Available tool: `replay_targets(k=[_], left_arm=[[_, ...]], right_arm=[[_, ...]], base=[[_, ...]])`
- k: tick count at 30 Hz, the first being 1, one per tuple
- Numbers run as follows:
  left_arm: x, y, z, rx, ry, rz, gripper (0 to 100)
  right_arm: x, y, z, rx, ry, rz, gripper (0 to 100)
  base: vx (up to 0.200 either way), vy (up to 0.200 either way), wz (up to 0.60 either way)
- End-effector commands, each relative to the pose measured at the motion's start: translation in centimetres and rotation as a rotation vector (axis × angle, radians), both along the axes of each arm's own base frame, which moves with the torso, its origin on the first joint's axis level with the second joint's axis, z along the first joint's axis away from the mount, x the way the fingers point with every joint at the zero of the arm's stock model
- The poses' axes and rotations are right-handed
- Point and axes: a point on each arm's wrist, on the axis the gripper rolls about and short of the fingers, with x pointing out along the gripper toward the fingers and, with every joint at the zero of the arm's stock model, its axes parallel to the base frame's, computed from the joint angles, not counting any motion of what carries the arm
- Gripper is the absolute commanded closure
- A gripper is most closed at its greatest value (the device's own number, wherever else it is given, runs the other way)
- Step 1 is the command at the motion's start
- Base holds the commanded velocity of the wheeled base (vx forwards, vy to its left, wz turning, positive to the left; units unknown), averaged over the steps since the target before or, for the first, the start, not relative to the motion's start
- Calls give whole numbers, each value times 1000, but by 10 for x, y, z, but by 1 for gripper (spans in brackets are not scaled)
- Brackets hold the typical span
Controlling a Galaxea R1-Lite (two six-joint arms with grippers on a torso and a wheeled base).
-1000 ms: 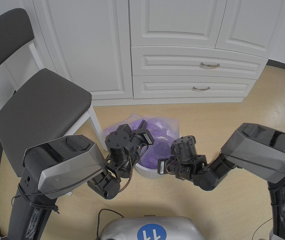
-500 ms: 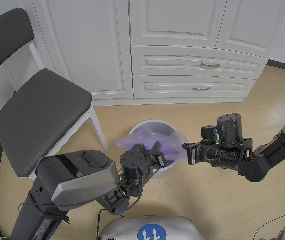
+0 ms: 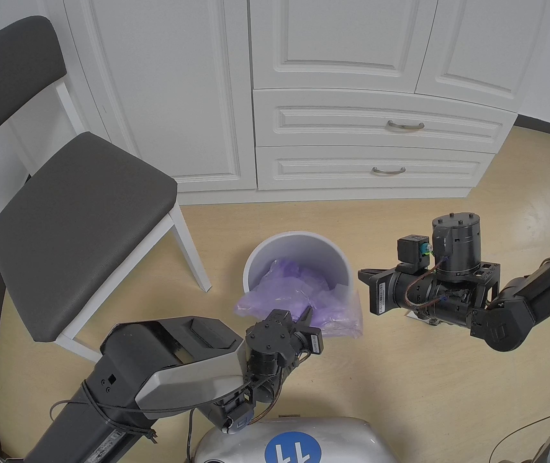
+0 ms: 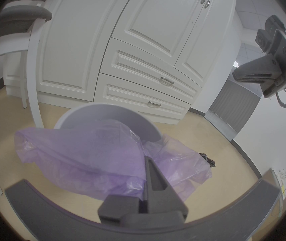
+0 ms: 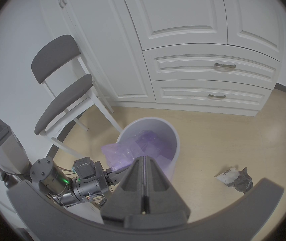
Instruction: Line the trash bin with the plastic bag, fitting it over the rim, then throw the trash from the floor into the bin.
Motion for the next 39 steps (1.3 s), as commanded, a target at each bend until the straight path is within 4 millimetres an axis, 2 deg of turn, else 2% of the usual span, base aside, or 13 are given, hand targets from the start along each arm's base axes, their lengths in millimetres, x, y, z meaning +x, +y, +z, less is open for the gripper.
replay_targets(k=[1,2,3,5,6,7,11,15,20,24,25,31,39], left_arm=[[-1,2,16,-11,-19,1,100],[-4,4,23,-12,-22,0,100],[-6,6,28,-10,-23,-2,0],[-11,8,44,-19,-35,-11,0],[-18,12,65,-33,-53,-20,0],[-20,13,69,-33,-56,-22,0],[-51,33,125,-17,-109,-97,0],[-80,53,161,-11,-111,-197,0],[-85,57,159,45,-37,-221,0],[-68,42,115,102,39,-218,0],[-64,40,113,97,30,-206,0],[-60,53,128,79,-10,-163,0],[-50,66,127,138,-6,-124,0]], right_arm=[[0,2,-3,-5,8,3,100],[0,2,-4,-6,10,3,100],[0,2,-4,-6,10,4,100],[-1,3,-4,-8,13,9,100],[-1,3,-5,-11,15,9,100],[-1,3,-5,-12,14,10,100],[0,5,-16,-57,29,23,100],[4,9,-27,-78,51,29,100],[4,16,-37,-105,64,15,100],[4,19,-41,-114,67,12,100],[4,19,-41,-114,67,12,100],[9,22,-48,-119,74,7,100],[20,29,-69,-151,104,-21,100]], base=[[0,0,0],[0,0,0],[0,0,0],[0,0,0],[0,0,0],[0,0,0],[0,0,0],[0,0,0],[0,0,0],[0,0,0],[0,0,0],[0,0,0],[0,0,0]])
